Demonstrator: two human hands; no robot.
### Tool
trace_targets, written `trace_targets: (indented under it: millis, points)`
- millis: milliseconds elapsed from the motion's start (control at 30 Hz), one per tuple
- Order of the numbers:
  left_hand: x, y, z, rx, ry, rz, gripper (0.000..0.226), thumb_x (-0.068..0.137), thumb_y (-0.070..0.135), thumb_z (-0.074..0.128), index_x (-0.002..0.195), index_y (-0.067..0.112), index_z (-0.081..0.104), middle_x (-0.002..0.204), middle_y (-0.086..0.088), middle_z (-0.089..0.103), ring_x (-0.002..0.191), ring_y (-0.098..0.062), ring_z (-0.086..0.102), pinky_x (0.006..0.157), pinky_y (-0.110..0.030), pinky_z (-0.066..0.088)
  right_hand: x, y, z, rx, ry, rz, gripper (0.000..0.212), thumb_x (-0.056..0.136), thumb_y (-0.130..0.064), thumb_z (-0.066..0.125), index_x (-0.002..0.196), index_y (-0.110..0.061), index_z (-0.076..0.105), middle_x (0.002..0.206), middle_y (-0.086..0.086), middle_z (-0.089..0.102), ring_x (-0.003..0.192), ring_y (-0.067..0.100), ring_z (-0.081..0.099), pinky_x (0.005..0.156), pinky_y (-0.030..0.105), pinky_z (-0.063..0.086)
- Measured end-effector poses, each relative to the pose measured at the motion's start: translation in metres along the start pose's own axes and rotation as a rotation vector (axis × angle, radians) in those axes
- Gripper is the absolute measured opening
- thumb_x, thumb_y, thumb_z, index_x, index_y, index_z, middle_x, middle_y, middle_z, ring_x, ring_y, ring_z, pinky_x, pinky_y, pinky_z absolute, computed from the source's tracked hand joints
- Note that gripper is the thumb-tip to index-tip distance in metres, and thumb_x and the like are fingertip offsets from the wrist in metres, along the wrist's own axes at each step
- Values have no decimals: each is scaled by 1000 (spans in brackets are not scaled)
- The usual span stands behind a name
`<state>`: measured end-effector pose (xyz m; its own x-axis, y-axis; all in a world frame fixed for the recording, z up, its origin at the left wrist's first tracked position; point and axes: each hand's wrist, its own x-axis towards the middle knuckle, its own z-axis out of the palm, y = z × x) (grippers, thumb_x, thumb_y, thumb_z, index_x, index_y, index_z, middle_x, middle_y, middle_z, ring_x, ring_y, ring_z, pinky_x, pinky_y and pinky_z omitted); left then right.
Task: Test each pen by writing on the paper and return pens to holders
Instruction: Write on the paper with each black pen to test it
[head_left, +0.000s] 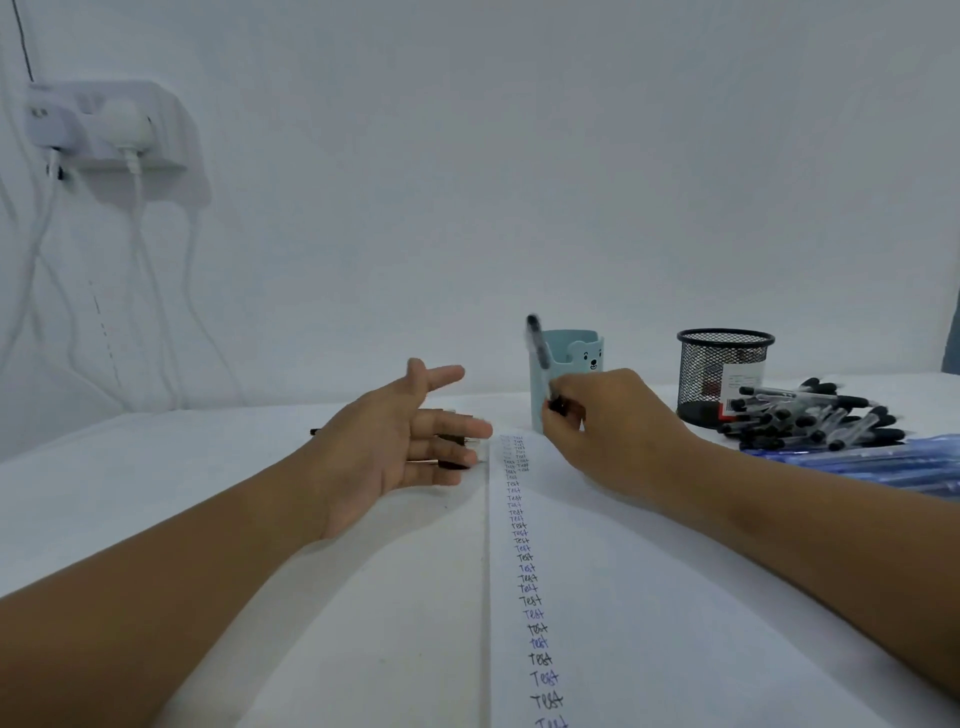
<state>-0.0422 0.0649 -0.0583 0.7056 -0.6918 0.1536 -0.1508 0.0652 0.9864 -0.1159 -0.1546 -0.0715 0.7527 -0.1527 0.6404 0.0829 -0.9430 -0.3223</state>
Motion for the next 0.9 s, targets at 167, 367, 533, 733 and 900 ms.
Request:
trace_targets:
  millis: [167,367,533,733,900]
  points:
    - [-1,-16,-1,833,-96,229,21,91,26,73,109,37,75,100,20,72,92,-3,64,78,-14,48,3,-13,2,715,-227,363,8,87,-7,65,81,-2,69,72,12,71,53,17,53,48,26,39]
    - [4,-19,1,864,-144,261,12,83,33,80,92,41,79,105,19,68,103,-6,62,80,-12,46,6,-8,9,586,-284,356,22,86,-11,62,64,-11,64,68,12,70,50,18,46,44,22,35]
    - [5,-19,2,842,-137,243,12,83,30,81,88,40,79,104,23,66,98,-3,62,76,-8,41,6,-4,12,493,-303,310,26,85,-17,61,60,-11,65,74,15,73,54,16,48,56,27,39]
    - [5,-17,1,872,-157,231,14,84,34,79,91,47,76,106,27,65,104,-1,61,77,-9,42,6,-3,14,448,-321,279,21,84,-16,60,71,0,66,75,12,74,57,14,50,61,29,41]
    - [4,-18,1,879,-155,225,14,84,34,79,92,47,76,106,26,66,105,-1,61,79,-10,43,6,-4,13,394,-339,257,21,84,-17,59,66,-7,64,72,10,72,55,12,48,59,25,40]
